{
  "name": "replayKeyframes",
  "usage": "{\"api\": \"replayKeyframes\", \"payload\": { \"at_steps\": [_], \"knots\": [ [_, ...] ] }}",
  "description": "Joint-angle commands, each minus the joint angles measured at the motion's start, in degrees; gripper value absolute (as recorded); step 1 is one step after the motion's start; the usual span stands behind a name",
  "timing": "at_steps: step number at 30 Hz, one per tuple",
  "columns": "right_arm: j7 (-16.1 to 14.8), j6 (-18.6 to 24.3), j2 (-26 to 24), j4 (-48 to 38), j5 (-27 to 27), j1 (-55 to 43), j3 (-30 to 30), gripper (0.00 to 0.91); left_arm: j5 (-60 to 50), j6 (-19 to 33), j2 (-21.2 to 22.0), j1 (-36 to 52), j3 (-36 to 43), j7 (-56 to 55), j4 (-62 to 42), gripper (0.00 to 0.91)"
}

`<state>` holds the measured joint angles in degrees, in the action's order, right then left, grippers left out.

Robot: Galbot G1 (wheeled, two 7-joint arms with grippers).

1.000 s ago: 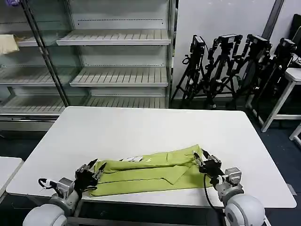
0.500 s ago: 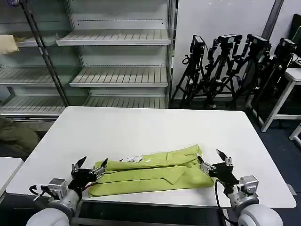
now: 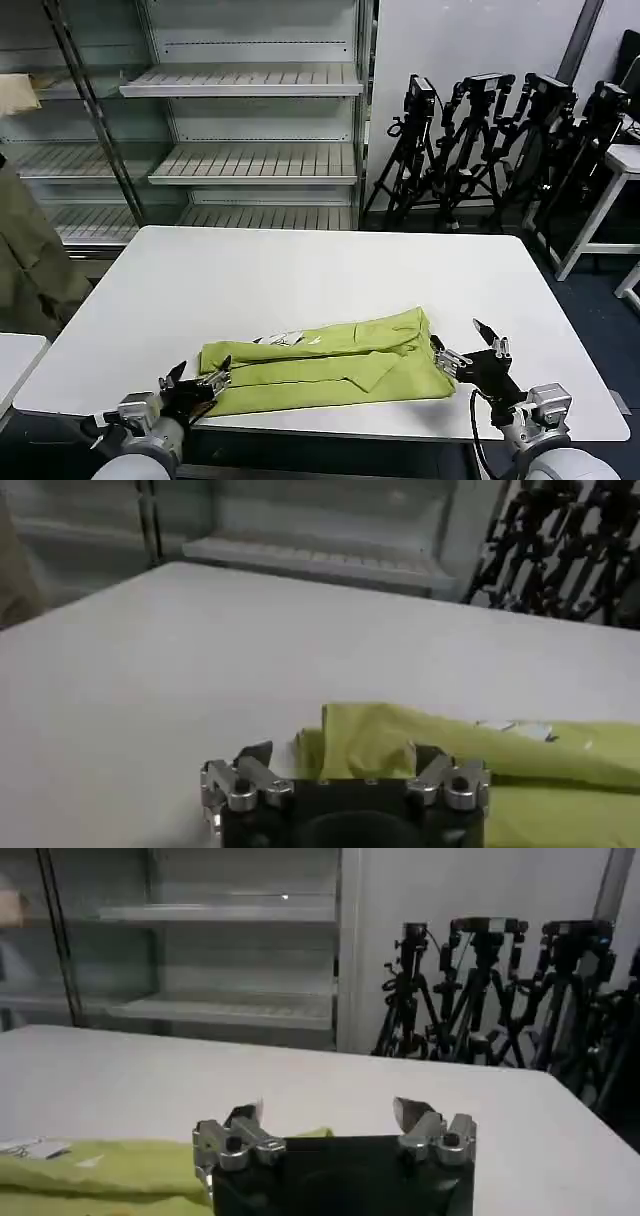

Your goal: Fold and organize the clothes.

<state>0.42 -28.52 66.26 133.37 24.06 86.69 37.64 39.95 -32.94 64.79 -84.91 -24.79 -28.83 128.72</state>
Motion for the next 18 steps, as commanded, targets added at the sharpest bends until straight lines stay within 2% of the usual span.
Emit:
{"api": "replayKeyframes", "payload": {
  "at_steps": [1,8,9,10,11,13,18],
  "knots": [
    [-0.1,0.1,0.0,0.9,-0.1,0.9,0.8,0.907,0.2,0.0,1.1,-0.1,2.7,-3.3,-0.9,0.907],
    [-0.3,0.3,-0.5,0.9,0.1,1.0,1.2,0.907,-0.4,1.5,2.1,2.1,2.8,-4.5,-4.6,0.907],
    [-0.3,0.3,-0.6,0.8,0.1,1.0,1.3,0.907,-0.4,1.6,2.3,2.2,3.0,-5.1,-4.8,0.846],
    [-0.3,0.4,-0.6,0.6,0.1,1.1,1.3,0.907,-0.4,1.7,2.8,2.6,3.1,-5.7,-5.1,0.625],
    [-0.3,0.4,-0.6,0.5,0.1,1.1,1.2,0.907,-0.4,1.7,3.0,2.8,3.1,-5.8,-5.2,0.222],
    [-0.3,0.5,-0.6,0.3,0.1,1.1,1.2,0.907,-0.7,1.8,3.5,3.0,3.3,-5.9,-5.2,0.010],
    [-0.3,0.6,-0.7,0.2,0.1,1.2,1.0,0.907,-1.6,2.1,4.1,2.8,3.9,-5.9,-5.4,0.010]
  ]
}}
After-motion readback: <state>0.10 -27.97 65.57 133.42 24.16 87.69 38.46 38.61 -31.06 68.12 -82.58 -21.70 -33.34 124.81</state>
